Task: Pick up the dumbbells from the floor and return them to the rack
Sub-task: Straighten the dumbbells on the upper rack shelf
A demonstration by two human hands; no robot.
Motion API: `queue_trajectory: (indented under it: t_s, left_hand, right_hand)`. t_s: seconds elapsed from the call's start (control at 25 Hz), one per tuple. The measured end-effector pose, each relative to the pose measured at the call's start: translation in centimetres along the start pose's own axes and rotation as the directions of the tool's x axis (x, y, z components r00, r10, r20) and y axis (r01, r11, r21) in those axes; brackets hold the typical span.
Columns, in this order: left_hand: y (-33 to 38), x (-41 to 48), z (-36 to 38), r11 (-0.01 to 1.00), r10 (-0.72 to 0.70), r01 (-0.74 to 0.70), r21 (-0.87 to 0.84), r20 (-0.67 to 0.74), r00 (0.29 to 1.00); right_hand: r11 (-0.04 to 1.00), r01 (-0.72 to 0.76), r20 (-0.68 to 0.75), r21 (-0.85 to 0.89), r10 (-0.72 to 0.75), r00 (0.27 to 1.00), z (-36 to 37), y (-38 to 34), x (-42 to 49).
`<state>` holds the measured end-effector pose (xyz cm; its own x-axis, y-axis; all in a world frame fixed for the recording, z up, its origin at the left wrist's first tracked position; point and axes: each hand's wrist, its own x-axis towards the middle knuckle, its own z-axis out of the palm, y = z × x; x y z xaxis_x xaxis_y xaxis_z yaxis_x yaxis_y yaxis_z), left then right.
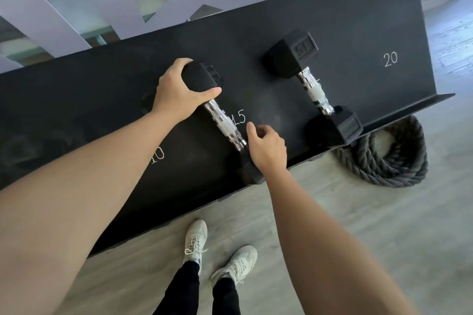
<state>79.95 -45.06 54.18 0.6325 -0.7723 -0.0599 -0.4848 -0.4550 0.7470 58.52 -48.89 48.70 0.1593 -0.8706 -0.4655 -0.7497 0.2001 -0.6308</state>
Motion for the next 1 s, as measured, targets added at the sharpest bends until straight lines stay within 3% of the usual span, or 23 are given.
queue_trajectory:
  t_s: [0.28, 0.44, 0.76, 0.88, 1.0]
  left_hand:
    - [1.7, 2.2, 0.9, 0.994, 0.095, -0.102, 0.049, 0.137, 0.986]
    - [2.7, 2.9, 1.6, 0.987, 0.12, -0.138, 0.086, 0.188, 0.975]
    - [3.0, 2.7, 1.4, 0.99, 0.087, -0.106, 0.094, 0.185, 0.979]
    - [3.5, 2.9, 1.3, 0.988, 0.049, -0.077, 0.137, 0.194, 0.98]
    - [5.9, 4.0, 2.1, 0.975, 0.125, -0.135, 0.176, 0.066, 0.99]
  right_hand:
    - [0.963, -0.218, -0.009, 0.16, 0.222, 0.975, 0.2, 0.1, -1.2]
    - [0.94, -0.265, 0.0, 0.215, 0.272, 0.962, 0.5, 0.4, -1.6]
    - [0.938, -0.262, 0.031, 0.229, 0.262, 0.965, 0.3, 0.2, -1.5]
    - [0.964, -0.198, 0.064, 0.179, 0.189, 0.98, -0.7, 0.1, -1.0]
    - [0.99, -0.013, -0.141, 0.141, 0.033, 0.989, -3.9, -0.6, 0.5]
